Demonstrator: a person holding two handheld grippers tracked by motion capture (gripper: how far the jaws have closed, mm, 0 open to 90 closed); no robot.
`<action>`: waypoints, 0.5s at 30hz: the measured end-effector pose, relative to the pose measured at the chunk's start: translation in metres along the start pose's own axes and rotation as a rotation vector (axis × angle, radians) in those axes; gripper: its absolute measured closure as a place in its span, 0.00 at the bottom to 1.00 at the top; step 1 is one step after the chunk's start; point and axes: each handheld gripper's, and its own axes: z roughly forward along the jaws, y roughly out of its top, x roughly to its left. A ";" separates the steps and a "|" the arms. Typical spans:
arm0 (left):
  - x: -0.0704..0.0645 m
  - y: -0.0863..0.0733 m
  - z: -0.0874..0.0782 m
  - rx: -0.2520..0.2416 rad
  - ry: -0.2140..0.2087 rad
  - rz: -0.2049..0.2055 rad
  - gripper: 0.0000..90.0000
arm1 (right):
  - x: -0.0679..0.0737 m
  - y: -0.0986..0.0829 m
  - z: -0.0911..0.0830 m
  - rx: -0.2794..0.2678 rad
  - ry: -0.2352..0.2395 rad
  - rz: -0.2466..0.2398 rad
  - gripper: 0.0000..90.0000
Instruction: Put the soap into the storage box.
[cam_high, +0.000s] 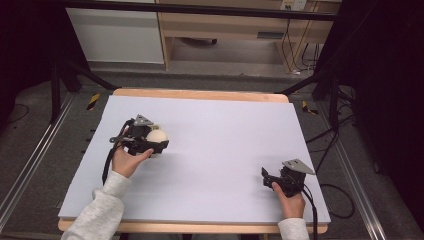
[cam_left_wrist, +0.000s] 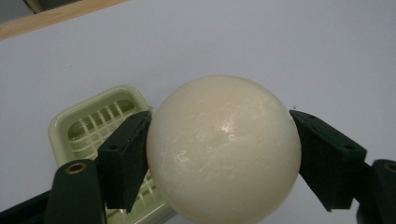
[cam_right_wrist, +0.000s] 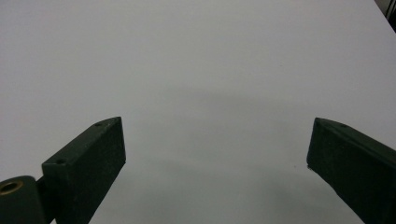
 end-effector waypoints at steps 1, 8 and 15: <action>0.002 0.000 0.001 0.003 0.004 -0.005 0.27 | 0.000 0.000 0.000 0.000 0.000 0.001 0.05; 0.017 -0.001 0.006 0.017 0.036 -0.032 0.27 | 0.000 0.000 0.000 -0.001 -0.001 0.000 0.05; 0.026 -0.002 0.010 0.024 0.048 -0.047 0.27 | 0.000 0.000 0.000 -0.001 0.000 0.000 0.05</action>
